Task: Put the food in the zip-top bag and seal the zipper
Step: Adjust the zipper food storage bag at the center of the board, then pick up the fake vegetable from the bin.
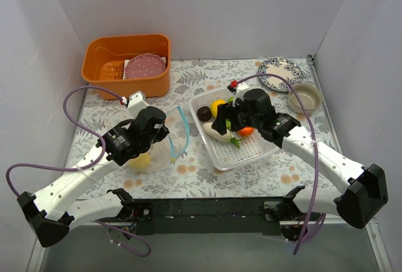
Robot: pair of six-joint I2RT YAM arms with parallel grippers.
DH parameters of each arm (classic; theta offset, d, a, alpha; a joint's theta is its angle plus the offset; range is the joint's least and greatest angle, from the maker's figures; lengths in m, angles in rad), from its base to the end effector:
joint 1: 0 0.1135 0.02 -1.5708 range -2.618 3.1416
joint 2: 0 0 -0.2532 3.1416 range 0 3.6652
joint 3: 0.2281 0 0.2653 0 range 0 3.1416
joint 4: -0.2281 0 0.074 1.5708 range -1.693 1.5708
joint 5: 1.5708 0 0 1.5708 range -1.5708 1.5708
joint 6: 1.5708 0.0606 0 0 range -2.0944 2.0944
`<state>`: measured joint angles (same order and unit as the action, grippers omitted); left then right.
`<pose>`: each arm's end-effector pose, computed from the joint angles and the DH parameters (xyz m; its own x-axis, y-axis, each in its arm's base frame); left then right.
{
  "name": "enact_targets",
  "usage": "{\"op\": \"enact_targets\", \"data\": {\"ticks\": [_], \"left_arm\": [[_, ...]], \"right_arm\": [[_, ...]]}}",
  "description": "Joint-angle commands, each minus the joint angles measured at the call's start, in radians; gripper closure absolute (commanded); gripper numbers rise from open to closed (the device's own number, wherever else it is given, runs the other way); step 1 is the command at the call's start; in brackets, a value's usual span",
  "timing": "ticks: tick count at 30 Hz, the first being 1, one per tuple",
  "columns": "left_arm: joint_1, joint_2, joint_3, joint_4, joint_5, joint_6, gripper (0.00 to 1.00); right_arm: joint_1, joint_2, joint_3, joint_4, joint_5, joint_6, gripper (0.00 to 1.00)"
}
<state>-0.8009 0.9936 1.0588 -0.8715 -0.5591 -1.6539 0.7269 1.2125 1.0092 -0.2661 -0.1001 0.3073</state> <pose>0.1780 -0.1374 0.3119 -0.3102 -0.8937 -0.3240 -0.5299 0.4455 -0.7216 0.2323 0.2147 0.2965 -0.5423 -0.0795 -0.8364 -0.5915 0.7432 0.3129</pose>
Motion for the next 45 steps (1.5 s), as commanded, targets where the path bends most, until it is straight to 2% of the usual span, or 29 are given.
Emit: {"op": "enact_targets", "data": {"ticks": [1,5,10,26,30,35,39,41,42,43,45], "left_arm": [[-0.001,-0.009,0.001,0.019,0.008,0.013,1.00],[-0.001,0.000,0.020,0.011,0.014,0.017,1.00],[-0.001,-0.009,0.012,0.014,0.021,0.019,1.00],[-0.001,-0.019,-0.023,0.040,0.079,0.020,0.98],[0.000,-0.021,-0.026,0.040,0.082,0.022,0.97],[-0.001,-0.029,-0.037,0.042,0.080,0.025,0.97],[-0.001,-0.032,-0.043,0.046,0.084,0.025,0.96],[-0.001,-0.030,-0.045,0.046,0.085,0.026,0.96],[-0.001,-0.029,-0.045,0.048,0.085,0.026,0.96],[-0.001,-0.029,-0.045,0.049,0.085,0.026,0.96],[-0.001,-0.027,-0.045,0.052,0.087,0.026,0.96]], "right_arm": [[-0.124,0.047,-0.044,-0.071,0.007,-0.062,0.13],[-0.169,0.142,-0.031,-0.087,-0.078,-0.131,0.17],[-0.170,0.238,-0.001,-0.068,-0.085,-0.154,0.17],[-0.169,0.423,0.057,0.021,-0.190,-0.217,0.20],[-0.170,0.455,0.051,0.002,-0.240,-0.215,0.28],[-0.169,0.447,0.006,0.028,-0.262,-0.198,0.44],[-0.170,0.430,-0.021,0.045,-0.271,-0.194,0.52],[-0.170,0.430,-0.026,0.042,-0.286,-0.194,0.52],[-0.170,0.432,-0.027,0.042,-0.291,-0.195,0.47],[-0.170,0.433,-0.029,0.044,-0.293,-0.194,0.35],[-0.170,0.440,-0.032,0.048,-0.293,-0.194,0.32]]}}
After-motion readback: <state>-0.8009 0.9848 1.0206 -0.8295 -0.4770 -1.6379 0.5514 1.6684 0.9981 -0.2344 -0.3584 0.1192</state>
